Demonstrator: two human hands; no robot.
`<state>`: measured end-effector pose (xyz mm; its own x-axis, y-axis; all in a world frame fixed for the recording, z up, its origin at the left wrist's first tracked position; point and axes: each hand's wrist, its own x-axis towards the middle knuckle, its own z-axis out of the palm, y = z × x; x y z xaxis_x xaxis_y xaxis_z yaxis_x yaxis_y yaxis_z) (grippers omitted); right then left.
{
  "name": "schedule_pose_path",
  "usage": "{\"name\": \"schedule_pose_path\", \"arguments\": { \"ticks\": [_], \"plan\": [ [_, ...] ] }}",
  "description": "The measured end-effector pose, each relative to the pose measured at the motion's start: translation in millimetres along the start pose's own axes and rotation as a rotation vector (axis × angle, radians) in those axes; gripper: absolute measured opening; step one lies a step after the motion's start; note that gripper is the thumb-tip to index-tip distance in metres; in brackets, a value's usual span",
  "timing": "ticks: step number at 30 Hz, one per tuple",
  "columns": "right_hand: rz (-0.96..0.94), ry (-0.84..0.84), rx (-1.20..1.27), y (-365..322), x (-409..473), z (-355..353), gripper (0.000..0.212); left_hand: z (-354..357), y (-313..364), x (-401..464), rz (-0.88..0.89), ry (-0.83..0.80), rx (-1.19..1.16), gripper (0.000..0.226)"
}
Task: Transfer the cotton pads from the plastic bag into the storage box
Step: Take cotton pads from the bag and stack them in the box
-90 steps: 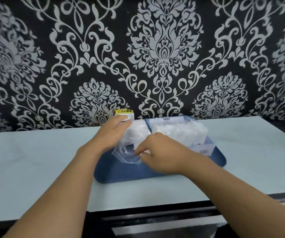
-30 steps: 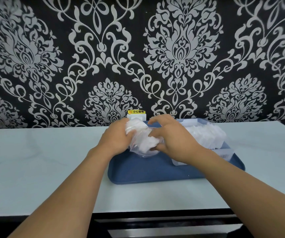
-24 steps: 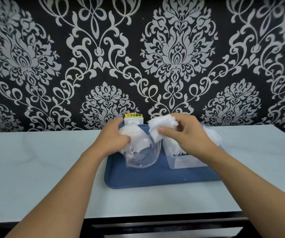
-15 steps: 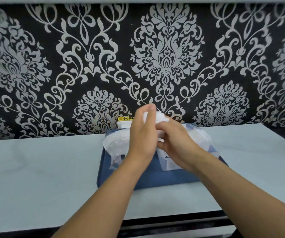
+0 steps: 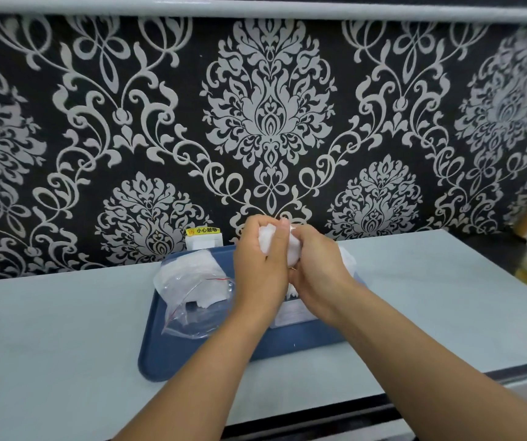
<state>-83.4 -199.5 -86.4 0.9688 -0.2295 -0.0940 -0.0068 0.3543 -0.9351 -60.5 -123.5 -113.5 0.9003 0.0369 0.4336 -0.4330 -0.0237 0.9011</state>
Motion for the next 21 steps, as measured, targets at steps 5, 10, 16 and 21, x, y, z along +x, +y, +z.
{"name": "schedule_pose_path", "arguments": {
  "ticks": [5,10,16,21],
  "plan": [
    [-0.167,-0.158,-0.476,3,-6,1,0.035,7,-9,5,-0.199,0.073,-0.065,0.018],
    [-0.133,-0.309,-0.441,-6,-2,-19,0.035,8,-5,7,-0.286,0.011,-0.161,0.023],
    [-0.043,-0.213,-0.395,-18,11,-57,0.029,8,-5,2,-0.391,-0.135,-0.201,0.046],
    [0.09,0.096,-0.653,-50,20,-106,0.033,-5,-11,5,0.107,-0.344,0.536,0.025]
  ]
}}
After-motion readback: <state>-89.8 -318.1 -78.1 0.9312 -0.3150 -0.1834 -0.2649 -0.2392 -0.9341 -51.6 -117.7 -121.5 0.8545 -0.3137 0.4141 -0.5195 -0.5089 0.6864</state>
